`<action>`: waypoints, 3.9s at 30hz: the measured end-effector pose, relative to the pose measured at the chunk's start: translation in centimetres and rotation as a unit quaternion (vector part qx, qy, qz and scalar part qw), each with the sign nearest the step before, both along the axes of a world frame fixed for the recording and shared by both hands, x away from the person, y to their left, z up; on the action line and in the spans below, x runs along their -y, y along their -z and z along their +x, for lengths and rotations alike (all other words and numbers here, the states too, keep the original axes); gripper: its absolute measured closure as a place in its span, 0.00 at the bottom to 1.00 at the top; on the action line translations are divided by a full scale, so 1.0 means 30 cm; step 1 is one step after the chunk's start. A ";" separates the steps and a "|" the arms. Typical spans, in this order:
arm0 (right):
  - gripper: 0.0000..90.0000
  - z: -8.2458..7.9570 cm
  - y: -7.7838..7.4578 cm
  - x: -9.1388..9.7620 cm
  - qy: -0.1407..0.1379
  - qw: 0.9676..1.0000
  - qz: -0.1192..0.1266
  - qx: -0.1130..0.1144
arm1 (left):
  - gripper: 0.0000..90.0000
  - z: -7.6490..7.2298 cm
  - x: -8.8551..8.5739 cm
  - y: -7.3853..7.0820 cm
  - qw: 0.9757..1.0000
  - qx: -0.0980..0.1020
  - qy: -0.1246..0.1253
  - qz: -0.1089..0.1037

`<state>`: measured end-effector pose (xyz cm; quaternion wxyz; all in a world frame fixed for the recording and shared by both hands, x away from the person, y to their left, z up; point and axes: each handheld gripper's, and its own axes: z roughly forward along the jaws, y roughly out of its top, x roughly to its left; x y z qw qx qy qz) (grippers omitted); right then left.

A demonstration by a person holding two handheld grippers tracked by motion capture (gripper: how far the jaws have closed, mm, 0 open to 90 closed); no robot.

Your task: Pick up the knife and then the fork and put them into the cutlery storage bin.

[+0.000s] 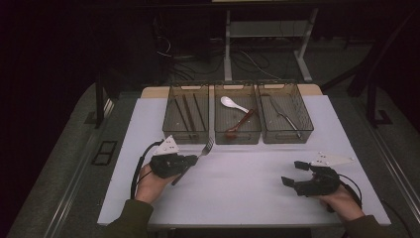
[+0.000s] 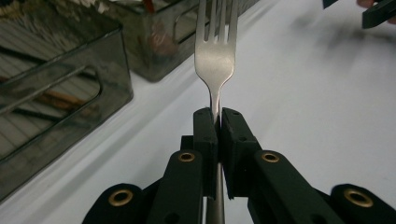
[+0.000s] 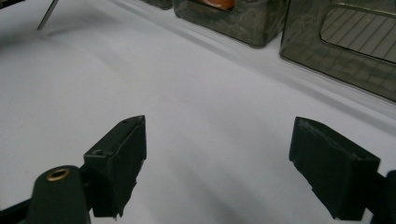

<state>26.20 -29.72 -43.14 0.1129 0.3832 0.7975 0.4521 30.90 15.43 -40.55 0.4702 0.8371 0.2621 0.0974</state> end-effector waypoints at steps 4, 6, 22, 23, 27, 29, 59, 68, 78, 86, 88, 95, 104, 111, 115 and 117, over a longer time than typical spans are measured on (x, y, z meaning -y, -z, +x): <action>0.19 0.006 -0.011 -0.013 -0.004 1.000 0.002 -0.002 | 0.94 -0.013 0.017 -0.020 1.000 0.007 0.004 -0.012; 0.18 0.015 -0.021 -0.022 -0.012 1.000 0.007 -0.006 | 0.94 -0.018 0.027 -0.026 1.000 0.008 0.003 -0.017; 0.31 0.078 -0.123 -0.127 -0.028 0.999 0.034 0.000 | 0.94 -0.050 0.148 -0.052 0.999 0.018 0.004 -0.033; 0.33 0.083 -0.128 -0.135 -0.029 0.999 0.037 0.000 | 0.94 -0.051 0.161 -0.052 0.999 0.018 0.004 -0.035; 0.41 0.103 -0.148 -0.169 -0.038 0.998 0.052 -0.001 | 0.94 -0.052 0.210 -0.051 0.999 0.023 0.012 -0.030; 0.44 0.110 -0.156 -0.185 -0.042 0.997 0.061 -0.001 | 0.94 -0.052 0.235 -0.051 0.999 0.024 0.016 -0.029; 0.97 0.191 -0.182 -0.268 -0.054 0.989 0.141 0.002 | 0.83 -0.053 0.386 -0.035 0.999 0.033 0.016 -0.030; 0.97 0.228 -0.237 -0.175 -0.021 0.991 0.131 0.029 | 0.62 -0.042 0.311 -0.025 0.999 0.020 0.009 -0.035; 0.97 0.301 -0.359 -0.002 0.040 0.988 0.135 0.063 | 0.46 -0.060 0.175 0.014 1.000 0.000 -0.003 -0.031; 0.97 0.368 -0.435 0.115 0.090 0.983 0.138 0.082 | 0.37 -0.077 0.078 0.047 0.999 -0.001 -0.015 -0.032; 0.97 0.388 -0.444 0.140 0.102 0.982 0.138 0.083 | 0.35 -0.078 0.056 0.052 0.999 -0.002 -0.018 -0.034; 0.97 0.464 -0.428 0.210 0.140 0.979 0.129 0.074 | 0.24 -0.092 0.010 0.076 1.000 -0.003 -0.018 -0.025; 0.97 0.558 -0.340 0.229 0.168 0.981 0.094 0.035 | 0.14 -0.093 -0.003 0.087 1.000 -0.006 -0.018 -0.013; 0.97 0.616 -0.266 0.198 0.170 0.983 0.073 -0.001 | 0.05 -0.090 0.000 0.092 1.000 -0.006 -0.025 -0.011; 0.97 0.642 -0.233 0.181 0.165 0.984 0.062 -0.021 | 0.03 -0.090 0.007 0.099 1.000 -0.012 -0.023 -0.008; 0.97 0.653 -0.217 0.172 0.164 0.984 0.057 -0.032 | 0.03 -0.089 0.012 0.104 1.000 -0.014 -0.019 -0.006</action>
